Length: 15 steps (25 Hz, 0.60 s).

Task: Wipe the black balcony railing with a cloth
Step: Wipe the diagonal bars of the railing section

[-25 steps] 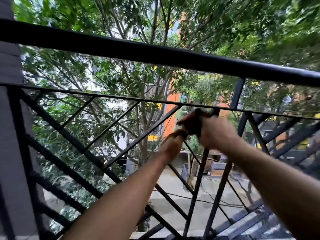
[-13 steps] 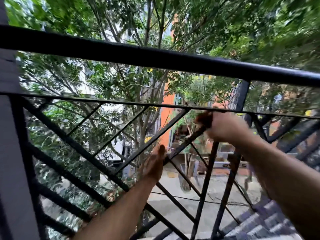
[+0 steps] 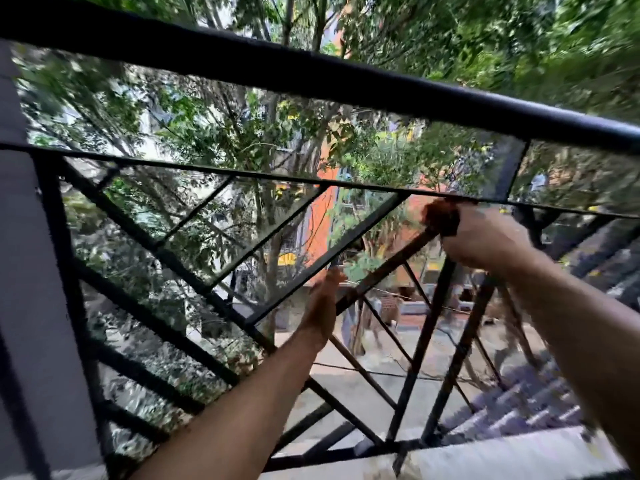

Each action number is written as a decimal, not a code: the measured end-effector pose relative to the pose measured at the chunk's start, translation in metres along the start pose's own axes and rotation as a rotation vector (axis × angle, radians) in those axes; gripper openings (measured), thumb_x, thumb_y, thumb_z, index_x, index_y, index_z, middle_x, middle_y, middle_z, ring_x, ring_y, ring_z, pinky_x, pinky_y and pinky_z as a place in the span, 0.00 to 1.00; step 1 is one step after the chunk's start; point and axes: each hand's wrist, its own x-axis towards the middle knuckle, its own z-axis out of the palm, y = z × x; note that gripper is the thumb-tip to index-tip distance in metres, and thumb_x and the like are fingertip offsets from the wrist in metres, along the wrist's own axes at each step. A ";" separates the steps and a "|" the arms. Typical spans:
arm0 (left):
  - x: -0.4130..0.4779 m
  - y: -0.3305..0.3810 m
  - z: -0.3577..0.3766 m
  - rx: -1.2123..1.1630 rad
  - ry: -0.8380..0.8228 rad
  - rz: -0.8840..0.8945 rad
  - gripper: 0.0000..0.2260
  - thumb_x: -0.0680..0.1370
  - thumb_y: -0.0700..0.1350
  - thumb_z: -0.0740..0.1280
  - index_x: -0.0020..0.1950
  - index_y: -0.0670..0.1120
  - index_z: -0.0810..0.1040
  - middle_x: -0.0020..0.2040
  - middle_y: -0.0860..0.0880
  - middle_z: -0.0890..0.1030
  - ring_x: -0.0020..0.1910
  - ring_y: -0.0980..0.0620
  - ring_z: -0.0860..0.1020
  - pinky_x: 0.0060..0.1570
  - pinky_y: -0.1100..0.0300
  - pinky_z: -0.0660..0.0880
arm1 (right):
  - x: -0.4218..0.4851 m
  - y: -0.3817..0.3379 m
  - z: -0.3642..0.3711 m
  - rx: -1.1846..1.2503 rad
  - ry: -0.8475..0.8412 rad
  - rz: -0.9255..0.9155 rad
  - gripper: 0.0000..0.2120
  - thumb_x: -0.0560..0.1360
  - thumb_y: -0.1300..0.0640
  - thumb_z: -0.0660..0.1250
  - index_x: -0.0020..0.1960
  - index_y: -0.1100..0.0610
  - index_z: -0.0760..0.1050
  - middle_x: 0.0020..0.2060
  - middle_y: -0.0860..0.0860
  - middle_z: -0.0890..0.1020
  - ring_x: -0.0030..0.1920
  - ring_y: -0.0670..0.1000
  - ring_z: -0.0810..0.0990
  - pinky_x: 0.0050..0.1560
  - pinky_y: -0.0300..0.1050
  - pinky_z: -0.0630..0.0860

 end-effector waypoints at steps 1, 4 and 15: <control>0.000 -0.001 -0.002 0.030 0.000 0.010 0.19 0.77 0.68 0.59 0.56 0.57 0.78 0.69 0.47 0.77 0.66 0.51 0.75 0.67 0.52 0.70 | -0.013 -0.013 0.012 0.012 0.005 -0.014 0.14 0.72 0.52 0.67 0.56 0.52 0.76 0.38 0.51 0.80 0.36 0.53 0.80 0.38 0.46 0.80; -0.007 0.004 -0.021 0.290 0.024 0.072 0.28 0.77 0.70 0.56 0.67 0.55 0.76 0.68 0.47 0.77 0.69 0.47 0.73 0.67 0.52 0.68 | -0.106 -0.103 0.096 0.098 -0.133 -0.376 0.20 0.76 0.48 0.62 0.68 0.45 0.70 0.52 0.54 0.83 0.45 0.59 0.82 0.45 0.52 0.81; -0.057 -0.015 -0.094 0.707 -0.071 0.772 0.18 0.84 0.49 0.57 0.65 0.41 0.80 0.62 0.45 0.82 0.62 0.49 0.79 0.64 0.54 0.75 | -0.125 -0.125 0.123 0.132 -0.110 -0.221 0.32 0.77 0.51 0.62 0.79 0.50 0.58 0.53 0.60 0.83 0.53 0.65 0.82 0.50 0.54 0.78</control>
